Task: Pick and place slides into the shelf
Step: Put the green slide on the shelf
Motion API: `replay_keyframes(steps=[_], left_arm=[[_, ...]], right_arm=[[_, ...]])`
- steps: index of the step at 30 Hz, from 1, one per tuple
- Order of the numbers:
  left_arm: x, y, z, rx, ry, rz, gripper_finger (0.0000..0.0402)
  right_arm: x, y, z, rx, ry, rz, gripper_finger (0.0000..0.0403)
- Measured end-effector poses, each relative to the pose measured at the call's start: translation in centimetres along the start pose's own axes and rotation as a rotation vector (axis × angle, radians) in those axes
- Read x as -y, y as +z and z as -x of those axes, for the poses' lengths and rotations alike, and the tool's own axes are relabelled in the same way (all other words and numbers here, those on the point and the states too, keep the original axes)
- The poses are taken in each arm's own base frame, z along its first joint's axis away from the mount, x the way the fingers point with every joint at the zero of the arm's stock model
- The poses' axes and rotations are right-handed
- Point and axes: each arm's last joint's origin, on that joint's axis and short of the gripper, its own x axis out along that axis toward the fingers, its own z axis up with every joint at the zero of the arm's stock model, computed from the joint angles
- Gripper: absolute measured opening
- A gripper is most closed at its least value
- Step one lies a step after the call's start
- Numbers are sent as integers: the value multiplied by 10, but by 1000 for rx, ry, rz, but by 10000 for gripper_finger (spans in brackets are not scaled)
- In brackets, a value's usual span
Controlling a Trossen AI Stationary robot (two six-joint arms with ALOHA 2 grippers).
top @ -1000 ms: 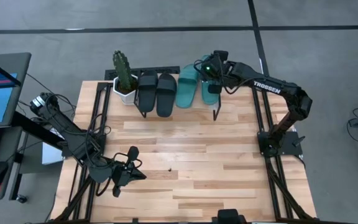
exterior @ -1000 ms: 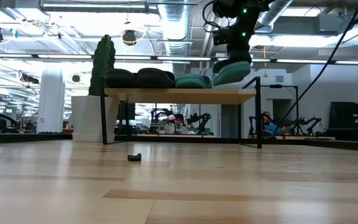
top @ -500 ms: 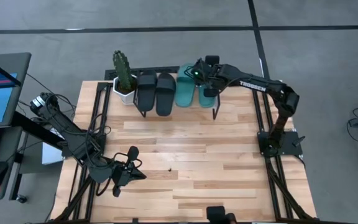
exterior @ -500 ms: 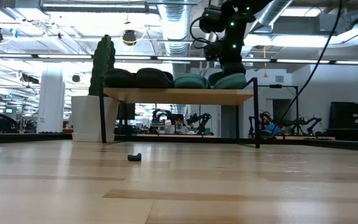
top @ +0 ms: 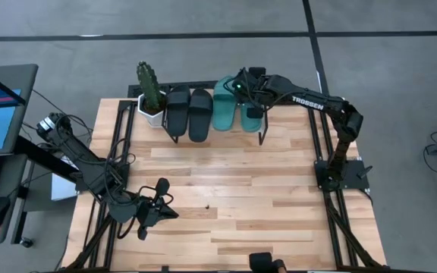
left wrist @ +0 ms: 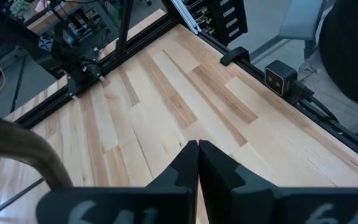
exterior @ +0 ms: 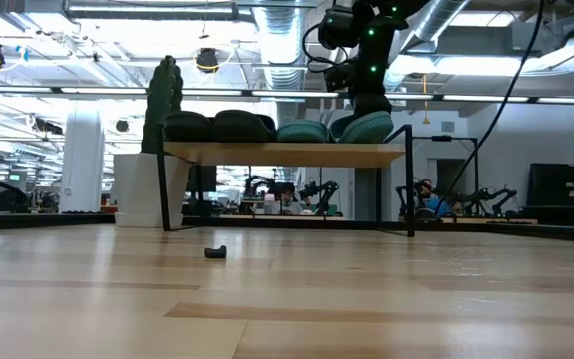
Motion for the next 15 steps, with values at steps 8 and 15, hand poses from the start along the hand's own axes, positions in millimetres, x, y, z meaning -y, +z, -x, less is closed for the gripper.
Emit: replay_keyframes(steps=[8,15], left_arm=[[0,0,0,0,0,-3,2],[0,0,0,0,0,-18,2]], right_arm=[[-1,1,0,27,31,2,131],[-1,1,0,26,32,15,231]])
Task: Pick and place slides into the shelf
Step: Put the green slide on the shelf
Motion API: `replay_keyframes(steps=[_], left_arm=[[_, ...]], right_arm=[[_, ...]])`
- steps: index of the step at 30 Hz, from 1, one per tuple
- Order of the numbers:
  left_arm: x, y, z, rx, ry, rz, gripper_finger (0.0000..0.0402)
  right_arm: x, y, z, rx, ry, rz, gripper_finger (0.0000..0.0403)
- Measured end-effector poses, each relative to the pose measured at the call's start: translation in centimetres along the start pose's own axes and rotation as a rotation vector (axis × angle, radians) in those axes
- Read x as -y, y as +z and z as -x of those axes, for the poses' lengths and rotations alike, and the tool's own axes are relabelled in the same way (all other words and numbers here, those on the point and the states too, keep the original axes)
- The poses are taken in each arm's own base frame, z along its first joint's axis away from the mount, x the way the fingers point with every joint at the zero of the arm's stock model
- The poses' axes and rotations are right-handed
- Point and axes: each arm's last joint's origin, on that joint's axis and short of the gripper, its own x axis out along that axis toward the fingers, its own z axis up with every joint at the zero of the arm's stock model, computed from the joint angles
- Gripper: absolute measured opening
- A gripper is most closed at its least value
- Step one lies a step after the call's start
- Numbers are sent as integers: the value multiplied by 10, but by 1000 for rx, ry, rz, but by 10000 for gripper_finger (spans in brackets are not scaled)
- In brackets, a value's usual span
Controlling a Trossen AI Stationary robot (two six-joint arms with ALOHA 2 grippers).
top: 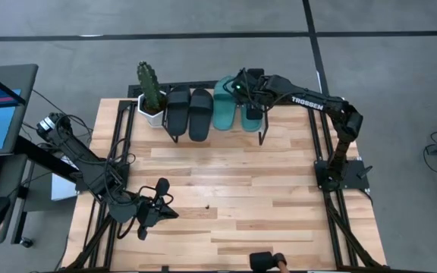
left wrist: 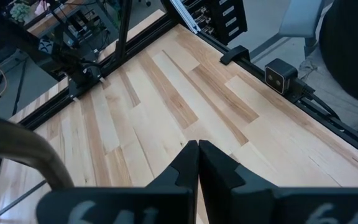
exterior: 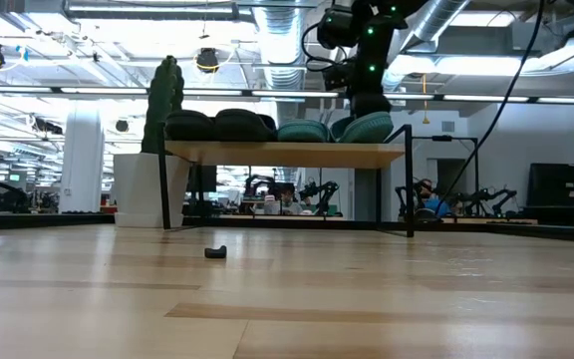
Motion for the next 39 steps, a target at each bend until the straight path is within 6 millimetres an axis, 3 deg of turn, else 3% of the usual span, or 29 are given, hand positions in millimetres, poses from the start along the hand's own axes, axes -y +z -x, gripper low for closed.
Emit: replay_keyframes(steps=[4,12,22,26,31,39], left_arm=[[0,0,0,0,0,-1,2],[0,0,0,-1,0,-3,2],[0,-2,0,-14,-5,-10,2],[0,-2,0,-15,-4,-10,2],[0,-2,0,-15,-4,-10,2],[0,-2,0,-15,-4,-10,2]], right_arm=[[1,-2,3,-13,-19,37,263],[8,-6,18,23,-63,29,269],[26,-31,74,138,-177,-122,270],[30,-42,85,180,-156,-191,270],[34,-55,80,117,-116,-211,270],[36,-62,41,-23,13,-239,269]])
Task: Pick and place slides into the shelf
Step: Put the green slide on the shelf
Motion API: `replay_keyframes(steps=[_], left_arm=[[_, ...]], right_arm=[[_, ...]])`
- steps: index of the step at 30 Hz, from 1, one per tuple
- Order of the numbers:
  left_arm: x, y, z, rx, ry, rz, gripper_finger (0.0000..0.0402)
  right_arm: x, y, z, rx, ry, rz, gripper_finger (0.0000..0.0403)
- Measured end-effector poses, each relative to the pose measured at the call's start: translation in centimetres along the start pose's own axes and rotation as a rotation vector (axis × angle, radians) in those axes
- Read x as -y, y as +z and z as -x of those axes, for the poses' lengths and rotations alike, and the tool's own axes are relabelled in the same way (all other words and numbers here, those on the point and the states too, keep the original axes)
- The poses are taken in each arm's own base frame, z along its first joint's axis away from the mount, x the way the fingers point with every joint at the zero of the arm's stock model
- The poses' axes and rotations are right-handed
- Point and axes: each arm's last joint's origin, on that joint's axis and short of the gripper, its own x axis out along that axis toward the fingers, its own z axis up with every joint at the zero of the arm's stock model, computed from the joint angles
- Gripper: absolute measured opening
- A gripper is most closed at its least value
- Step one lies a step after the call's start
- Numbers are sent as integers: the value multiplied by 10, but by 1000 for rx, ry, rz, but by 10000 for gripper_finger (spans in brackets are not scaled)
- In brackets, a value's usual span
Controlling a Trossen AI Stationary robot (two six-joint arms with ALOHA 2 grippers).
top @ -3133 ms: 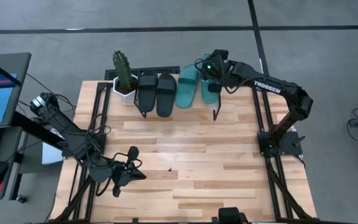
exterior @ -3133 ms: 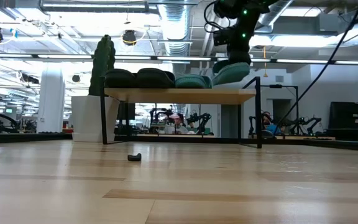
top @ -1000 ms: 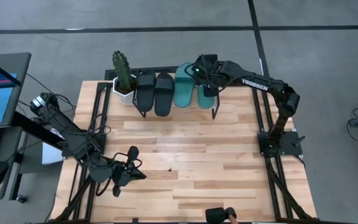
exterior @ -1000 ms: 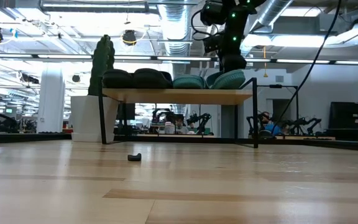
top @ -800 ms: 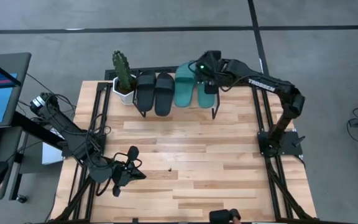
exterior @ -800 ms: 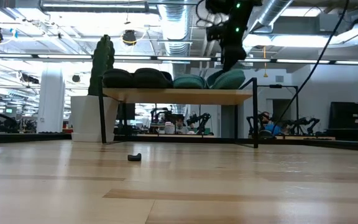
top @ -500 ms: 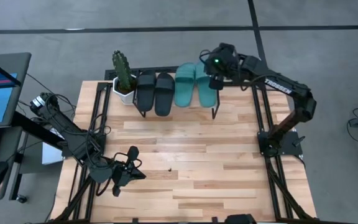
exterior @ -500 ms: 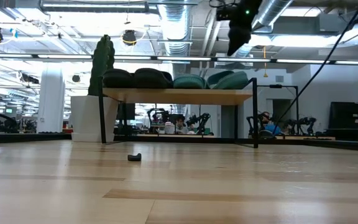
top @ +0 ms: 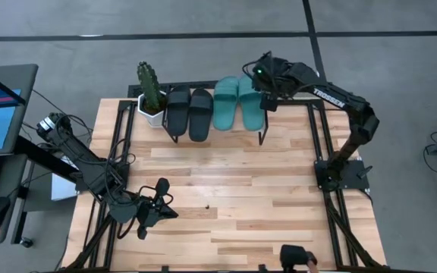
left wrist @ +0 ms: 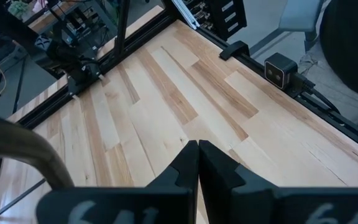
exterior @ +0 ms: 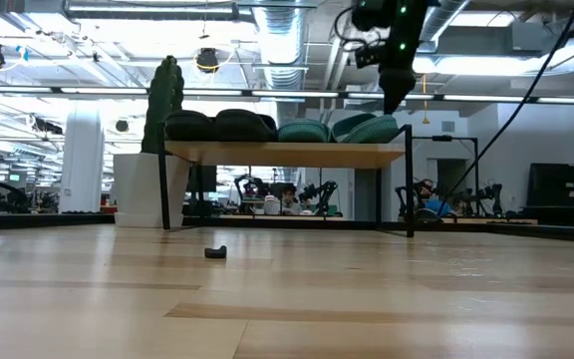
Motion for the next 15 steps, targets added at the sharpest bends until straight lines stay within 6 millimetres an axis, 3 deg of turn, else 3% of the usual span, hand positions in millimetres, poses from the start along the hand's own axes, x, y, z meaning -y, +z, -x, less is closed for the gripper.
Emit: replay_keyframes(steps=[8,15], left_arm=[[0,0,0,0,1,0,2],[0,0,0,0,1,0,2]], right_arm=[[-7,10,-33,-63,57,34,269],[-6,13,-33,-27,64,21,269]])
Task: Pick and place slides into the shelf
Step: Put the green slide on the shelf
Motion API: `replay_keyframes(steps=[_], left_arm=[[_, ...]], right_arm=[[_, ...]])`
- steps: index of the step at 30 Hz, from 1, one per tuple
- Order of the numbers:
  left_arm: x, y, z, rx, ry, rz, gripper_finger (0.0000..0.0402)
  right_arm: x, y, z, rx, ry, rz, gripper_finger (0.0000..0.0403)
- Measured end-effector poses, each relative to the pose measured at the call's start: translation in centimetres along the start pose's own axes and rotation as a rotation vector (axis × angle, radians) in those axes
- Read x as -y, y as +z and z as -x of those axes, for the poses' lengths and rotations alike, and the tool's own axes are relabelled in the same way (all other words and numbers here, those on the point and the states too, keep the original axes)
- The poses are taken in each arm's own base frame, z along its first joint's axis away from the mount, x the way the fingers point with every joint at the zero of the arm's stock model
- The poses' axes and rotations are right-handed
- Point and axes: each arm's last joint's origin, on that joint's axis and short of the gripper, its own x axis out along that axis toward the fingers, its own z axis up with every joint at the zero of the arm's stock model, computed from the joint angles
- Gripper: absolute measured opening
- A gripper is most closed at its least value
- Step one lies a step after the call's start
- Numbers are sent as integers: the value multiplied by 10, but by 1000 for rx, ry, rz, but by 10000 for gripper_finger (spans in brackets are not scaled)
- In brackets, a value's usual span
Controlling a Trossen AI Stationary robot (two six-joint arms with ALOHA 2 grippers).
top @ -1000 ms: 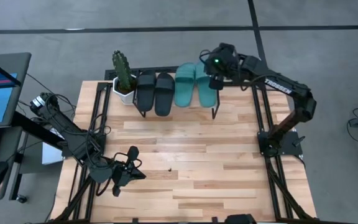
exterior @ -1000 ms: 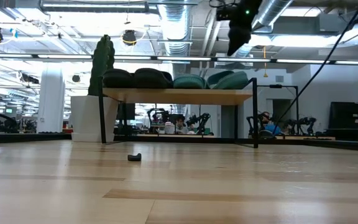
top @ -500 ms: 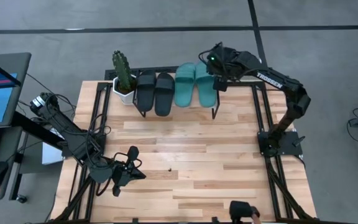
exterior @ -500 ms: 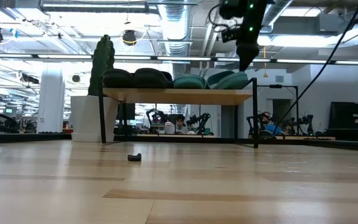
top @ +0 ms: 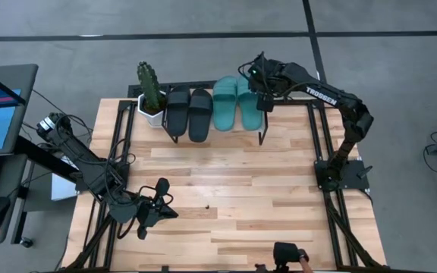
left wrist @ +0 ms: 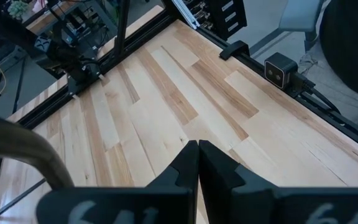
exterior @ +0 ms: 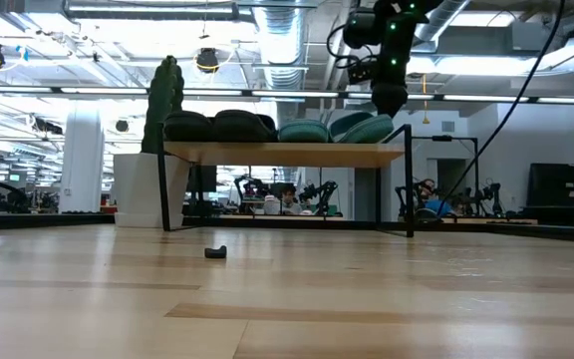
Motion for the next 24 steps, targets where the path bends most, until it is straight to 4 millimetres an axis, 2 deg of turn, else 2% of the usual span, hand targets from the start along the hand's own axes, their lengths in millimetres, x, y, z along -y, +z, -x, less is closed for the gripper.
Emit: replay_keyframes(steps=[15,24], left_arm=[[0,0,0,-1,0,0,2],[0,0,0,0,0,0,2]], right_arm=[[-3,-1,1,19,76,2,269],[3,-4,-1,-23,2,-30,269]])
